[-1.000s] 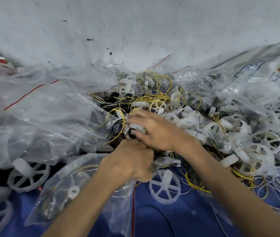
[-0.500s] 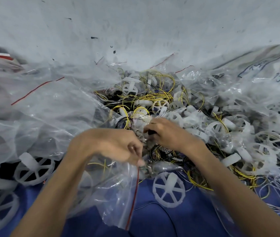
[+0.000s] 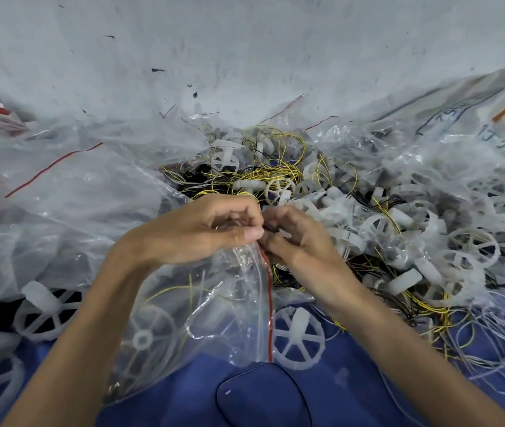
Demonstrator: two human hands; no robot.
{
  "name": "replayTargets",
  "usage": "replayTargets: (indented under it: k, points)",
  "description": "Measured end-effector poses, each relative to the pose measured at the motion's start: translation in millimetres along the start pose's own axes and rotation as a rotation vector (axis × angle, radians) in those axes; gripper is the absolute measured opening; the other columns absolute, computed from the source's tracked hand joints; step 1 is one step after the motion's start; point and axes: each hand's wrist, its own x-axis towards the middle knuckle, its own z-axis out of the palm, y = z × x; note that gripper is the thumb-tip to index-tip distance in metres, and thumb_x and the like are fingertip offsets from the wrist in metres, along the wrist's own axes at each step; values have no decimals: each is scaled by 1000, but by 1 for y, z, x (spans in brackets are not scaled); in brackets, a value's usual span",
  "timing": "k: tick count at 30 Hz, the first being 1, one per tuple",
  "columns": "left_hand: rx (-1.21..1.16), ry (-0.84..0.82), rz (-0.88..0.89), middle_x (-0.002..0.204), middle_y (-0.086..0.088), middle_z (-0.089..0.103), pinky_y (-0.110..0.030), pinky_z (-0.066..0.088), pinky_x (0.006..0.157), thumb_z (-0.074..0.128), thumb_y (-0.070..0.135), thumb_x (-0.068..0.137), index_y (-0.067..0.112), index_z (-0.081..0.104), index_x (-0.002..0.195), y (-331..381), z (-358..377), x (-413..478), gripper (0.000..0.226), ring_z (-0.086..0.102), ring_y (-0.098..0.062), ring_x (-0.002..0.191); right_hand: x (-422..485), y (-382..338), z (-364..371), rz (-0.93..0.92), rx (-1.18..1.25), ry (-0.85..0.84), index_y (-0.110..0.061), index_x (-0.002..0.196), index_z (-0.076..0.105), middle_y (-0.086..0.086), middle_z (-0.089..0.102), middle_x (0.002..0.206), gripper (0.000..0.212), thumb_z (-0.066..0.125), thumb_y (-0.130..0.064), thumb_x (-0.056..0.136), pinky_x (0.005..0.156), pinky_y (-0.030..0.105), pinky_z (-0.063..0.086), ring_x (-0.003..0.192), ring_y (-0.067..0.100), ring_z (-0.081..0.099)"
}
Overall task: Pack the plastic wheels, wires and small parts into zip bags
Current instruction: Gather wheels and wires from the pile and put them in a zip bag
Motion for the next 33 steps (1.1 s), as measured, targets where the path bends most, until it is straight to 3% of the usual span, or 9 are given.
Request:
replayTargets:
  k: [3, 6, 15, 20, 25, 28, 30, 31, 33]
  points:
    - [7, 51, 17, 74, 6, 54, -16, 38, 65, 55, 27, 86, 23, 58, 81, -2, -1, 0, 8, 49, -5, 70, -6, 0, 4, 176, 184, 37, -8, 100, 60, 17, 65, 99, 15, 59, -1, 87, 69, 25, 56, 80, 16, 64]
    - [9, 86, 36, 72, 8, 53, -18, 37, 64, 54, 27, 87, 20, 58, 81, -2, 0, 1, 10, 48, -6, 69, -3, -3, 9, 218, 33, -131, -10, 99, 65, 16, 69, 98, 17, 65, -6, 83, 82, 38, 55, 89, 25, 66]
    - [-87, 253, 103, 71, 13, 51, -12, 37, 66, 52, 17, 87, 13, 54, 81, -1, -2, 1, 7, 45, -1, 69, 3, -13, 8, 131, 178, -275, -6, 92, 65, 1, 70, 87, 19, 69, -7, 74, 72, 28, 57, 82, 17, 69]
    - [-28, 226, 120, 71, 8, 45, -14, 34, 65, 50, 19, 88, 18, 51, 81, -1, 2, 3, 7, 39, -5, 69, -3, -16, 13, 126, -290, -527, -1, 110, 62, 18, 65, 109, 24, 44, -13, 98, 94, 40, 47, 104, 27, 62]
    - [-49, 290, 118, 72, 9, 48, -12, 36, 66, 50, 19, 89, 16, 52, 82, -6, -5, 1, 8, 44, -1, 69, -8, -24, 2, 124, -504, -499, 3, 92, 62, -13, 56, 58, 41, 34, -26, 101, 56, 9, 38, 53, -1, 49]
    - [-102, 346, 84, 74, 12, 55, -9, 39, 69, 52, 26, 91, 16, 56, 85, -13, -10, -2, 12, 53, 4, 74, -17, -25, -9, 192, -384, -413, -38, 89, 66, -36, 63, 82, 51, 19, -55, 92, 62, -7, 33, 86, -28, 48]
    - [-64, 348, 7, 77, 14, 59, -10, 43, 69, 49, 37, 91, 20, 59, 88, -19, -12, -4, 19, 56, 1, 74, -21, -25, -11, 135, -439, -395, -36, 81, 64, -10, 50, 110, 49, 25, -64, 87, 55, 2, 39, 94, -20, 35]
    - [-16, 326, -49, 79, 14, 62, -15, 46, 71, 46, 42, 88, 22, 61, 90, -25, -13, -4, 25, 58, -1, 77, -20, -23, -13, 34, -501, -381, -27, 75, 62, -12, 39, 64, 44, 34, -58, 91, 52, 13, 43, 53, -1, 36]
    - [79, 251, -180, 88, 10, 66, -32, 48, 85, 40, 49, 85, 22, 65, 94, -36, -12, -3, 38, 62, -9, 88, -18, -18, -20, -115, -569, -360, -19, 79, 64, 9, 60, 70, 34, 46, -45, 92, 60, 35, 45, 64, 21, 59]
